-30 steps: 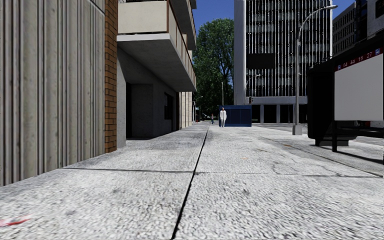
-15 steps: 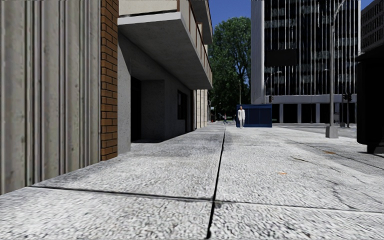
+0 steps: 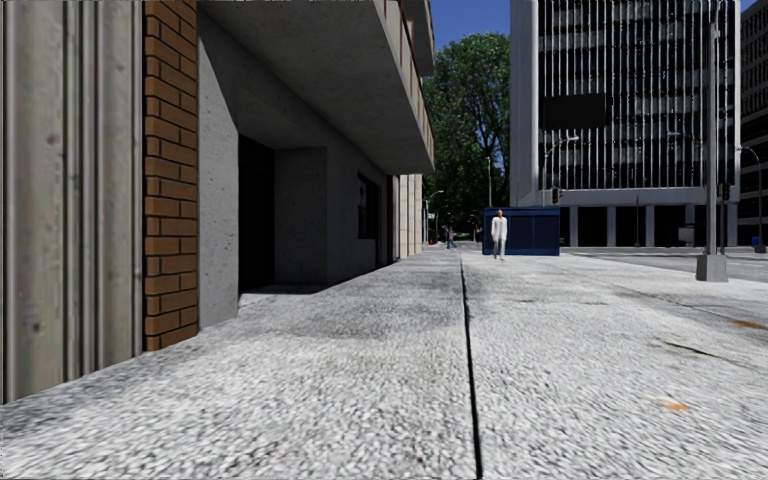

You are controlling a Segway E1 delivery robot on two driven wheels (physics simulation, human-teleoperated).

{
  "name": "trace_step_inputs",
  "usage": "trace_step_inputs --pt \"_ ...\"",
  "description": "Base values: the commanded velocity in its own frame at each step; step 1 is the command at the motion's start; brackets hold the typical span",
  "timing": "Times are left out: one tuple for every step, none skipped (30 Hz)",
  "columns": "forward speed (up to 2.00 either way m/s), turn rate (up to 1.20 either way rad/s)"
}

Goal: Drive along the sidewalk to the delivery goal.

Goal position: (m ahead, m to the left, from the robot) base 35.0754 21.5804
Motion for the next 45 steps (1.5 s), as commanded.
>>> trace_step_inputs --pt "2.00 0.00" --pt "2.00 0.00" --pt "2.00 0.00" --pt "2.00 0.00" --pt "2.00 0.00" --pt "2.00 0.00" --pt "2.00 0.00" --pt "2.00 0.00" --pt "2.00 -0.02" --pt "2.00 -0.07" --pt "2.00 -0.11" --pt "2.00 -0.12" --pt "2.00 -0.12" --pt "2.00 -0.12" --pt "2.00 -0.12" --pt "2.00 -0.10" --pt "2.00 0.00" --pt "2.00 0.00" --pt "2.00 0.00" --pt "2.00 0.00" --pt "2.00 0.00" --pt "2.00 0.00" --pt "2.00 0.00" --pt "2.00 0.00" --pt "2.00 0.00" --pt "2.00 -0.06" --pt "2.00 -0.10" --pt "2.00 -0.14" --pt "2.00 -0.18" --pt "2.00 -0.21" --pt "2.00 -0.21" --pt "2.00 -0.21" --pt "2.00 -0.21" --pt "2.00 -0.21" --pt "2.00 -0.21" --pt "2.00 -0.21" --pt "2.00 -0.21" --pt "2.00 -0.21" --pt "2.00 -0.21" --pt "2.00 -0.21" --pt "2.00 -0.21" --pt "2.00 -0.21" --pt "2.00 -0.21" --pt "2.00 -0.21" --pt "2.00 -0.21"
